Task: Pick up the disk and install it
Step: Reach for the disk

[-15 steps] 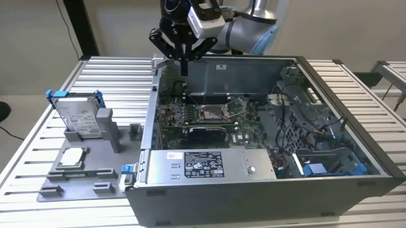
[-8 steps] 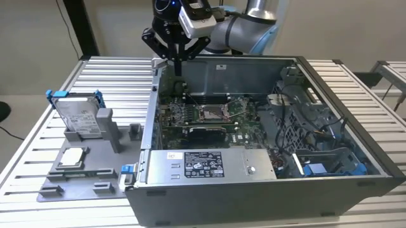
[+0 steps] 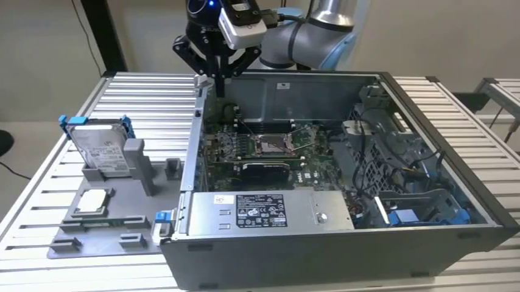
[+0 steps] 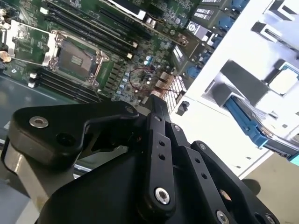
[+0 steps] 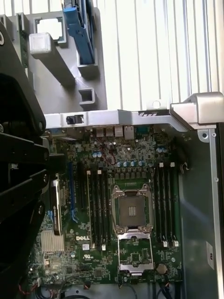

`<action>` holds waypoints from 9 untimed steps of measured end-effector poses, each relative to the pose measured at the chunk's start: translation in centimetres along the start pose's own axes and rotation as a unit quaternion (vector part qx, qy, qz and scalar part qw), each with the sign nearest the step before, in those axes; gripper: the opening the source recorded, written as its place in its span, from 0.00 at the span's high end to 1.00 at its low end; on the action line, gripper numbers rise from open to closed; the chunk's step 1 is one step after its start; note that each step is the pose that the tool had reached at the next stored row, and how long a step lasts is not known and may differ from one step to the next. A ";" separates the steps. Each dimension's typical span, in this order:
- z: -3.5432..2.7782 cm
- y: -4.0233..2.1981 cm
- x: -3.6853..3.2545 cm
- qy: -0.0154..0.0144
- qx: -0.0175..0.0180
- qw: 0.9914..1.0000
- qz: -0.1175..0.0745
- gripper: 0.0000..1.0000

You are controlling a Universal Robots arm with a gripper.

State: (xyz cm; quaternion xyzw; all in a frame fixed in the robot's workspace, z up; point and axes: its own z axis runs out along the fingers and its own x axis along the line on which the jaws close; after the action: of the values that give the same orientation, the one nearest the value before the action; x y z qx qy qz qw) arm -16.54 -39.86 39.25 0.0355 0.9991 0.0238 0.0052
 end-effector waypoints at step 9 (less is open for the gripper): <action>0.03 0.50 1.37 0.003 0.000 1.000 0.000 1.00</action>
State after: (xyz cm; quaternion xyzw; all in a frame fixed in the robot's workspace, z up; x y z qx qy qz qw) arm -17.87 -39.27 39.24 0.0356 0.9991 0.0238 0.0027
